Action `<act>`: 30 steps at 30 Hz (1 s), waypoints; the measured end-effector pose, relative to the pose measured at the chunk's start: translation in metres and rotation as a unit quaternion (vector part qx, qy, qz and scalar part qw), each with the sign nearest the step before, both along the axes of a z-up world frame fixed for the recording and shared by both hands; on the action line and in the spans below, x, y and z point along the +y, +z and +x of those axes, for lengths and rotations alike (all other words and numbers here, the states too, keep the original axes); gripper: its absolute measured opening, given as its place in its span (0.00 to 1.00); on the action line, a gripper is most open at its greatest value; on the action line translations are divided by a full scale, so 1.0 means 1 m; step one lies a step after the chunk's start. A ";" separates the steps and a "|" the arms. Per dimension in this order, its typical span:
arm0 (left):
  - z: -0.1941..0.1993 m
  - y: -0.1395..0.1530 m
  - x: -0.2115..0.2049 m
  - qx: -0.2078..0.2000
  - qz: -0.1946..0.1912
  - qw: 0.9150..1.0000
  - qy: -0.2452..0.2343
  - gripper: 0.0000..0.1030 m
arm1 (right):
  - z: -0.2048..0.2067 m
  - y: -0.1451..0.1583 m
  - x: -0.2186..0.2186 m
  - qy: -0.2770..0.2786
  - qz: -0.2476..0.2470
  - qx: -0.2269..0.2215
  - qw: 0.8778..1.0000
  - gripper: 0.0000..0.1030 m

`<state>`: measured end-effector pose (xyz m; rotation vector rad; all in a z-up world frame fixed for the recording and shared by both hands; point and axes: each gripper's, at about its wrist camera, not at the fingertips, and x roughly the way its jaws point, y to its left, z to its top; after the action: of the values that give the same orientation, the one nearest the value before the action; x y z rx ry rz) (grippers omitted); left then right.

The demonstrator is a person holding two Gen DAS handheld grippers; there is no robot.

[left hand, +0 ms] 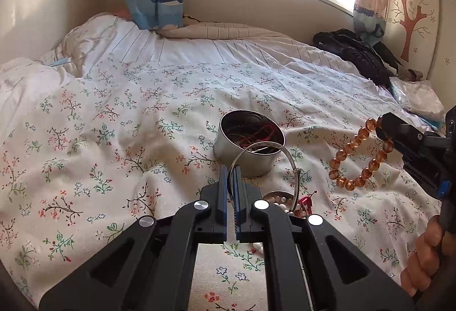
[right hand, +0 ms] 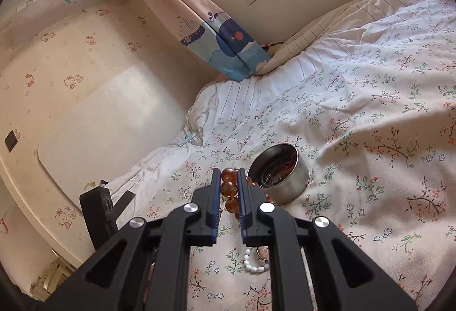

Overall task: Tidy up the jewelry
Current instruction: 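Lift the amber bead bracelet with the right tool while the left tool holds the silver bangle, then carry the amber bead bracelet toward the silver tin with the right tool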

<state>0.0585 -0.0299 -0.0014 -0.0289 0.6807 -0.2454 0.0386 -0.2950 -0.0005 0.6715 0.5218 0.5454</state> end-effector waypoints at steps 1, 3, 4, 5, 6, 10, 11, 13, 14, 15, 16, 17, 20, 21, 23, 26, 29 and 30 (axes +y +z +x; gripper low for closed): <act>0.000 0.000 -0.001 -0.001 0.002 1.000 0.000 0.03 | 0.001 0.000 -0.002 -0.001 0.005 -0.001 1.000 0.12; 0.001 0.000 -0.001 -0.003 0.001 1.000 0.001 0.03 | 0.002 0.000 -0.004 -0.007 0.008 -0.003 1.000 0.12; 0.001 0.000 -0.001 -0.004 0.002 1.000 0.003 0.03 | 0.004 0.000 -0.004 -0.007 0.011 -0.003 1.000 0.12; 0.002 0.000 -0.001 -0.004 0.003 1.000 0.004 0.03 | 0.005 0.000 -0.004 -0.008 0.012 -0.002 1.000 0.12; 0.003 0.000 -0.001 -0.004 0.004 1.000 0.006 0.03 | 0.006 0.000 -0.003 -0.009 0.012 -0.002 1.000 0.12; 0.004 -0.001 -0.001 -0.004 0.009 1.000 0.010 0.03 | 0.008 0.001 -0.002 -0.005 0.012 -0.003 1.000 0.12; 0.005 0.000 -0.001 -0.005 0.010 1.000 0.011 0.03 | 0.008 0.001 -0.002 -0.004 0.013 -0.003 1.000 0.12; 0.005 0.000 -0.001 -0.007 0.010 1.000 0.012 0.03 | 0.009 0.001 -0.002 -0.003 0.015 -0.002 1.000 0.12; 0.005 0.000 -0.002 -0.008 0.011 1.000 0.012 0.03 | 0.010 0.001 -0.001 -0.003 0.017 -0.002 1.000 0.12; 0.005 0.000 -0.002 -0.009 0.011 1.000 0.012 0.03 | 0.010 0.001 -0.001 -0.002 0.019 -0.002 1.000 0.12; 0.006 0.000 -0.002 -0.010 0.012 1.000 0.012 0.03 | 0.011 0.001 0.000 -0.001 0.021 -0.002 1.000 0.12; 0.006 0.001 -0.002 -0.011 0.012 1.000 0.013 0.03 | 0.012 0.001 0.000 0.001 0.023 -0.003 1.000 0.12; 0.008 0.001 -0.002 -0.012 0.011 1.000 0.015 0.03 | 0.016 0.001 0.002 0.003 0.026 -0.004 1.000 0.12; 0.009 0.001 -0.001 -0.013 0.010 1.000 0.016 0.03 | 0.018 0.002 0.003 0.005 0.027 -0.005 1.000 0.12; 0.010 0.001 0.000 -0.013 0.008 1.000 0.018 0.03 | 0.021 0.002 0.005 0.008 0.028 -0.006 1.000 0.12; 0.013 0.001 0.000 -0.015 0.007 1.000 0.019 0.03 | 0.026 0.004 0.007 0.011 0.030 -0.008 0.999 0.12; 0.015 0.001 -0.002 -0.016 0.008 1.000 0.021 0.03 | 0.031 0.004 0.008 0.013 0.036 -0.010 0.999 0.12; 0.016 0.001 -0.001 -0.016 0.008 1.000 0.022 0.03 | 0.032 0.003 0.008 0.013 0.039 -0.010 0.999 0.12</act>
<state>0.0744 -0.0312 -0.0007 -0.0236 0.6497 -0.1982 0.0704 -0.2874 0.0027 0.7331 0.4943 0.5990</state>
